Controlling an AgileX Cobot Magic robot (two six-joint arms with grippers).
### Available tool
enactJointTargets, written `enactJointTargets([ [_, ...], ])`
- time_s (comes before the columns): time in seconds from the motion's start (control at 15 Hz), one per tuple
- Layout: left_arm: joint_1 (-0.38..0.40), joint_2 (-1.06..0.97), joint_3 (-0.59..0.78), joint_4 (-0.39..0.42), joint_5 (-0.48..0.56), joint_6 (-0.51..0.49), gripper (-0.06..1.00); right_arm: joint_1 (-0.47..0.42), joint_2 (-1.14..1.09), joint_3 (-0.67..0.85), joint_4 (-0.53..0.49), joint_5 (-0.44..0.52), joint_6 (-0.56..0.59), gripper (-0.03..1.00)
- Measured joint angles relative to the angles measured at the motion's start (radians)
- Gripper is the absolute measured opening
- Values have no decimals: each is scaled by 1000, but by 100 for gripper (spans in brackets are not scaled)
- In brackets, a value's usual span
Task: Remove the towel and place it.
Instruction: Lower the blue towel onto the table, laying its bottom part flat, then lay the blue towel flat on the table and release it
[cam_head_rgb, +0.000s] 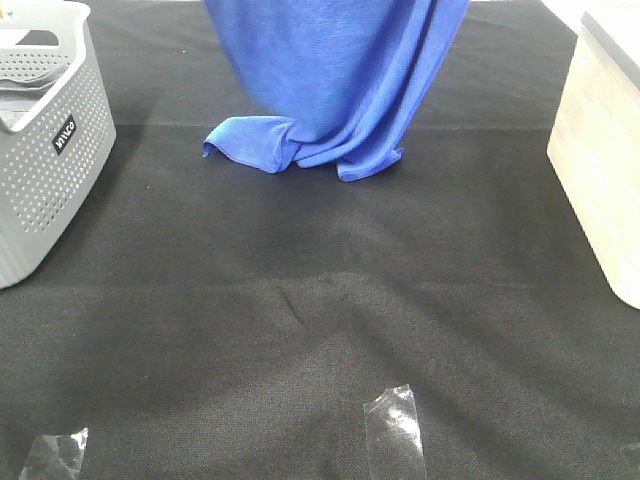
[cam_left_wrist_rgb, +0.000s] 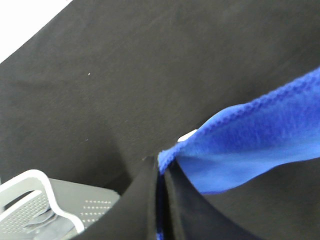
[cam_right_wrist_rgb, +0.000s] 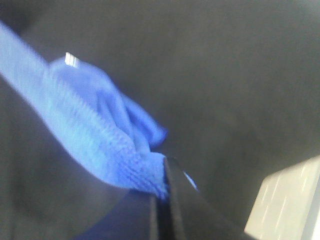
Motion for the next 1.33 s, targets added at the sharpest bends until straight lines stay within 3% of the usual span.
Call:
enactJointTargets([
  [0.27,1,-84,43,-128,5,-16,0,0,-3,2,86,38,-6,0],
  [0.4,0,-174,209,-161,5,-18,0,0,-71,90,137,37,-6,0],
  [0.53,-1,-364,516,-197,8,-20,0,0,-166,223,140,38,-3,0],
  [0.73,-7,-623,789,-263,11,-20,0,0,-327,400,188,38,2,0],
  [1.0,-12,-937,1046,-387,-5,-37,0,3,-565,625,268,36,26,0],
  [1.33,-19,-1173,1399,-550,-36,-56,0,12,-769,884,329,31,74,0],
])
